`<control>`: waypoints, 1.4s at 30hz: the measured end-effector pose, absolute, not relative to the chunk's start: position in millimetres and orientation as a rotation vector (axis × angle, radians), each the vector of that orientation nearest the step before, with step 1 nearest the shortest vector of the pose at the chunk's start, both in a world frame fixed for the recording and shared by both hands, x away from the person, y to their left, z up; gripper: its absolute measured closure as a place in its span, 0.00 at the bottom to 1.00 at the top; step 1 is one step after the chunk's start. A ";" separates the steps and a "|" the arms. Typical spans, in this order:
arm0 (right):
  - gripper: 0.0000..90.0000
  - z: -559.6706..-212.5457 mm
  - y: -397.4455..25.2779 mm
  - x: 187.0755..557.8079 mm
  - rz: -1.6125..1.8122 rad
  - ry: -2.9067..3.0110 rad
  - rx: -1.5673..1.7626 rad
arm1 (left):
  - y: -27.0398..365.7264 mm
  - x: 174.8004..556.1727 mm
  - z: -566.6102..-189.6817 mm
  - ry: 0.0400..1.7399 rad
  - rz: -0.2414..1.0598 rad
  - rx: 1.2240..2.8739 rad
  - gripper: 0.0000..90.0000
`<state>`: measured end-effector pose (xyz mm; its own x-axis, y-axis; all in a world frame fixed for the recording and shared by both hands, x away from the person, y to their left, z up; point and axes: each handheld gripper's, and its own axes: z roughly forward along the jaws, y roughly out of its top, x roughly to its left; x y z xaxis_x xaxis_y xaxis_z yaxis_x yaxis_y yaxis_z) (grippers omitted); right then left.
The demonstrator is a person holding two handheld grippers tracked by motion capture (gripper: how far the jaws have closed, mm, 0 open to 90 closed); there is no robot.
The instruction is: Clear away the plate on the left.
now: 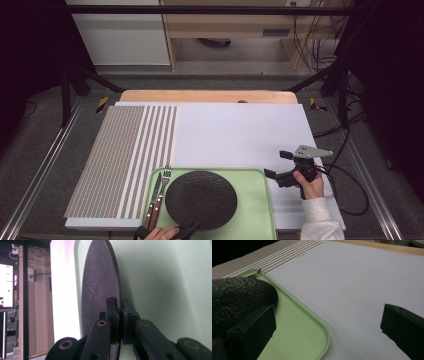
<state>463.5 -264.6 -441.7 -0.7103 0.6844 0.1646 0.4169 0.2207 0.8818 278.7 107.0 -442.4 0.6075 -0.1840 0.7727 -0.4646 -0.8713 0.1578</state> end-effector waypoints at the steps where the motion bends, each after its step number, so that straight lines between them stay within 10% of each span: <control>1: 0.01 -441.8 -264.6 463.5 1.485 2.240 1.037 | 106.6 278.7 -442.3 -0.512 1.131 2.500 0.95; 42: 0.01 -441.9 -264.4 463.6 1.489 2.238 1.037 | 98.2 298.9 -457.6 -0.260 0.810 2.643 0.42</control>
<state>463.6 -264.4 -441.9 -0.7114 0.6829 0.1657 0.4169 0.2203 0.8818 298.9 98.2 -457.6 0.8185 -0.0684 0.5705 -0.2765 -0.9172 0.2868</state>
